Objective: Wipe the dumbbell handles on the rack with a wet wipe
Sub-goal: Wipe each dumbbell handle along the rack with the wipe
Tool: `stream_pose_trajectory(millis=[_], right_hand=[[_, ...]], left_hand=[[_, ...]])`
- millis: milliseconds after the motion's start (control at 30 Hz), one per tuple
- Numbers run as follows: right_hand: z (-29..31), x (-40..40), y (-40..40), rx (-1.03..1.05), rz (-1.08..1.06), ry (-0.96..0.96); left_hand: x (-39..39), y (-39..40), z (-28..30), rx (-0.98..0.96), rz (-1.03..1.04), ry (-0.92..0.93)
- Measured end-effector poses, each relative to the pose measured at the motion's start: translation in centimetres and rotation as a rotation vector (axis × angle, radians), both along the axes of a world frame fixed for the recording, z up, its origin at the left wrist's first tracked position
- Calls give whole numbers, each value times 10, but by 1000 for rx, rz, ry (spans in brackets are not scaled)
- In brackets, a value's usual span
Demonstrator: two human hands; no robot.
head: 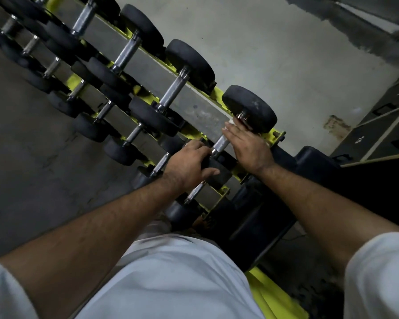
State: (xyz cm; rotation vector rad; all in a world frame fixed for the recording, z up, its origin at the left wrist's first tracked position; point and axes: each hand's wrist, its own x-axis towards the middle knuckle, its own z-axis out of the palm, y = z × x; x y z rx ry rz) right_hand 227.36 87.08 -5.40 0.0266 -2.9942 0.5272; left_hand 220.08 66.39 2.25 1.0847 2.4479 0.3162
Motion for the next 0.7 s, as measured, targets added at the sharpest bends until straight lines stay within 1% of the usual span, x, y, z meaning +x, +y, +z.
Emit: stream_pose_trajectory(millis=[100, 200, 233, 267, 333, 400, 467, 533, 567, 633, 667, 700], right_hand=[[1, -1, 8, 19, -1, 8], [-2, -2, 1, -23, -124, -20], [-4, -1, -8, -46, -135, -40], [-7, 1, -16, -61, -100, -56], [-12, 7, -19, -50, 35, -29], [-13, 8, -1, -8, 64, 1], [-13, 5, 14, 30, -30, -8], [-14, 3, 1, 24, -124, -17], [-15, 5, -11, 3, -109, -23], [-20, 12, -21, 2, 54, 0], [-20, 13, -14, 14, 120, 7], [-19, 12, -3, 9, 127, 7]], left_hand=[[1, 2, 2, -7, 1, 2], [2, 3, 2, -17, 1, 6], [2, 3, 1, -17, 3, 10], [2, 3, 1, -15, 8, 15], [2, 3, -1, -12, 11, 22], [2, 2, -2, -16, 13, 18], [3, 2, -3, -16, 17, 10], [3, 2, -4, -11, 18, 16], [3, 2, -3, -7, 20, 15], [1, 1, -3, 2, 10, 22], [0, 0, -3, 2, 3, 20], [-1, 0, -3, 1, 0, 15]])
